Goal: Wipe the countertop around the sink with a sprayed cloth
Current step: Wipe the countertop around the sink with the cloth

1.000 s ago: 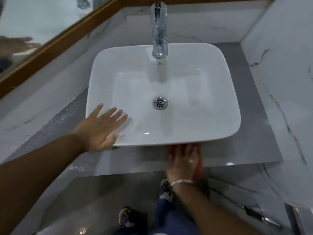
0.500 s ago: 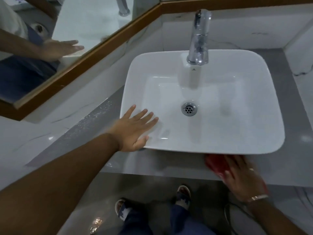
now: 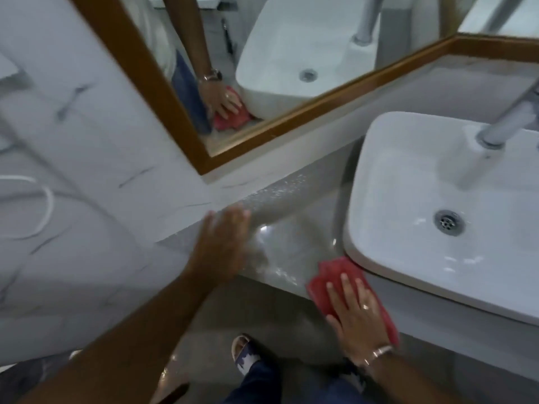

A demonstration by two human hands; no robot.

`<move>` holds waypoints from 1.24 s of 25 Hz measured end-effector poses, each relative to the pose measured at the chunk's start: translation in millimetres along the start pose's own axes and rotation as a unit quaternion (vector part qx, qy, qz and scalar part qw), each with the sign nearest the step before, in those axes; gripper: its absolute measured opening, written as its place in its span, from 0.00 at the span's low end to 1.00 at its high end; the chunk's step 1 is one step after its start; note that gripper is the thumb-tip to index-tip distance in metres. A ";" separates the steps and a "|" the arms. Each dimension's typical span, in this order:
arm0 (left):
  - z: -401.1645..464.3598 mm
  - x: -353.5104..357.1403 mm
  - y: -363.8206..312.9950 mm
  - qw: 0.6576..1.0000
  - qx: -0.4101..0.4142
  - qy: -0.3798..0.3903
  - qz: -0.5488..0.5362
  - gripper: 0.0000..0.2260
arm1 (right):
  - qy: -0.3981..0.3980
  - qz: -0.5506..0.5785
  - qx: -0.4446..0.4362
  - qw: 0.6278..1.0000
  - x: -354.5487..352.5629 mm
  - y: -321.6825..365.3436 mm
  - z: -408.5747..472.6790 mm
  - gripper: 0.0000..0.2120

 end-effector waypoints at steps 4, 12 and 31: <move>-62.4 -29.2 166.4 0.965 -0.240 -0.049 0.090 0.36 | -0.050 0.086 0.121 0.988 -52.9 16.4 102.0 0.32; -52.0 -52.1 199.1 0.957 -0.191 -0.145 0.166 0.43 | 0.029 -0.088 -0.140 0.986 -14.7 126.8 96.5 0.32; 2.7 -157.9 186.1 0.876 -0.238 -0.336 0.249 0.44 | -0.168 0.322 0.363 0.858 -119.8 19.8 210.8 0.29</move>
Point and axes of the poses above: each hand's wrist, its own z-axis towards the middle knuckle, its own x-axis out of the palm, y = z × x, the point moved 8 cm from there along z, towards the middle knuckle, and after that the axes turned 11 degrees about y, right-handed, at the moved point
